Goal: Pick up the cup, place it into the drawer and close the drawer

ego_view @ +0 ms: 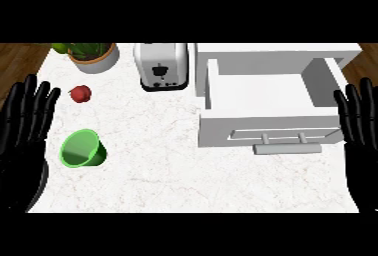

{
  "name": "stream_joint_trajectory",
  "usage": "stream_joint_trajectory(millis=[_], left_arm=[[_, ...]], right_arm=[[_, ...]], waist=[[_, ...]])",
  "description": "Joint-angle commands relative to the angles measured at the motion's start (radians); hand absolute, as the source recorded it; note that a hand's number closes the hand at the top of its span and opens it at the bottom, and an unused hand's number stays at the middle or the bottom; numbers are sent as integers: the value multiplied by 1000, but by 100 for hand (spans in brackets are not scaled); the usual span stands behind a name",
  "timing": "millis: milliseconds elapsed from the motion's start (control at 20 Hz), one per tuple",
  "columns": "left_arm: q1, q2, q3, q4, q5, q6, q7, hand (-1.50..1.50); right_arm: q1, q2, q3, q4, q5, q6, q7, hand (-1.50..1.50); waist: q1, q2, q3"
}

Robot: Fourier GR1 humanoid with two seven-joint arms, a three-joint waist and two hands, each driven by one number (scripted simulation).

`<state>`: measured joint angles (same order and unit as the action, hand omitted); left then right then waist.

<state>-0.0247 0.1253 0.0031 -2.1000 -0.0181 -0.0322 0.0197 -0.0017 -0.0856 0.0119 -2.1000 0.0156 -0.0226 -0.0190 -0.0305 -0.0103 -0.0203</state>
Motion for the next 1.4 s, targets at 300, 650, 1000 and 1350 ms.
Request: stream_joint_trajectory(millis=[300,650,1000,1350], left_arm=[[88,34,170,106,424,-172,58,-150],[-4,156,339,418,554,-326,-32,-150],[-54,162,330,668,403,-359,-144,-150],[-98,155,341,940,273,-358,-343,-150]], right_arm=[[33,-37,39,31,-48,91,71,-150],[-141,-75,-12,136,-106,127,144,-150],[-199,-77,-45,212,-95,142,115,-150],[-174,-54,-32,206,-68,142,79,-150]], waist=[[56,13,19],[34,14,19],[28,13,20],[24,12,19]])
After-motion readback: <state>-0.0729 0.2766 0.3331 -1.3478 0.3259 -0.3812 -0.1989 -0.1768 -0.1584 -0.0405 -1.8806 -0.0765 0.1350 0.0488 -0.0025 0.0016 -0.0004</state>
